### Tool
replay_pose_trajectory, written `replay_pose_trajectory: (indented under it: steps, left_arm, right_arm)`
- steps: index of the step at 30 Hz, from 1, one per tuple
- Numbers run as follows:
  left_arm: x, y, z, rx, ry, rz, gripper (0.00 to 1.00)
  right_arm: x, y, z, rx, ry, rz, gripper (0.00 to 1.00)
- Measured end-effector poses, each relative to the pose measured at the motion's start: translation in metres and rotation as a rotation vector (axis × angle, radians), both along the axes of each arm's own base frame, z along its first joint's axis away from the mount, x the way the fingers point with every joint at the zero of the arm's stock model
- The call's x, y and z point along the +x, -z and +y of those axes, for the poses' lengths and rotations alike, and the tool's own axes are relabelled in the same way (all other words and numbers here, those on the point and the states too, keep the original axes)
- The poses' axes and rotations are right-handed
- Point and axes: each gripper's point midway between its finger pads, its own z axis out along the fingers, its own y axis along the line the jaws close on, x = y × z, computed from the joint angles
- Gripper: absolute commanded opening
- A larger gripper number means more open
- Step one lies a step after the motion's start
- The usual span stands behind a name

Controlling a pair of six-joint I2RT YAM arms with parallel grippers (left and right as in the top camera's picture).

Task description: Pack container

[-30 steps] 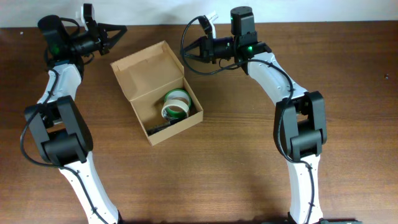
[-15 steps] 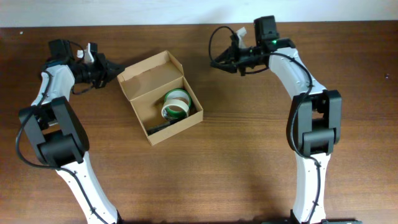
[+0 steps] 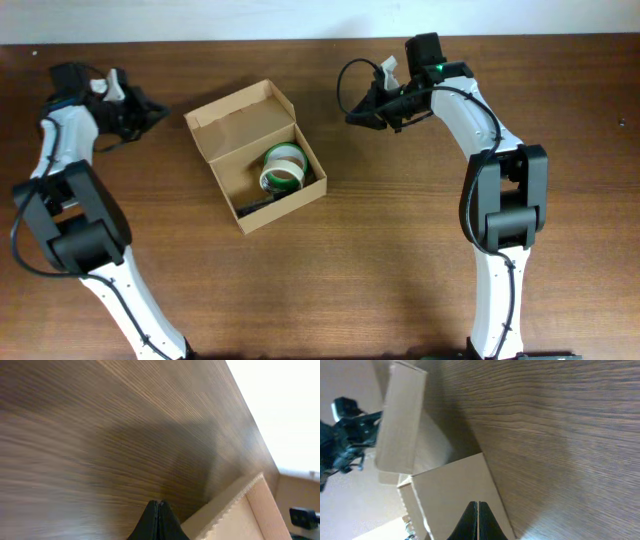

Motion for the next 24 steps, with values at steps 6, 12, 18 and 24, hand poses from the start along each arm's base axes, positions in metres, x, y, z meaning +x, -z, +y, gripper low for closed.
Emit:
replay_pose_trajectory:
  steps: [6, 12, 18, 24]
  left_arm:
    - [-0.039, 0.017, 0.015, 0.025, -0.012, 0.171, 0.02]
    - [-0.042, 0.025, -0.026, 0.096, 0.114, 0.207, 0.02]
    - [-0.043, 0.031, -0.091, 0.152, 0.253, 0.236, 0.02]
    - [-0.046, 0.035, -0.113, 0.198, 0.3, 0.257, 0.02]
  right_arm:
    - [0.001, 0.009, -0.008, -0.063, 0.017, 0.004, 0.04]
    - [0.004, 0.015, -0.014, -0.115, 0.036, -0.003, 0.04]
    - [0.004, 0.02, -0.019, -0.148, 0.073, 0.03, 0.04]
    - [0.002, 0.022, -0.021, -0.157, 0.09, 0.055, 0.04]
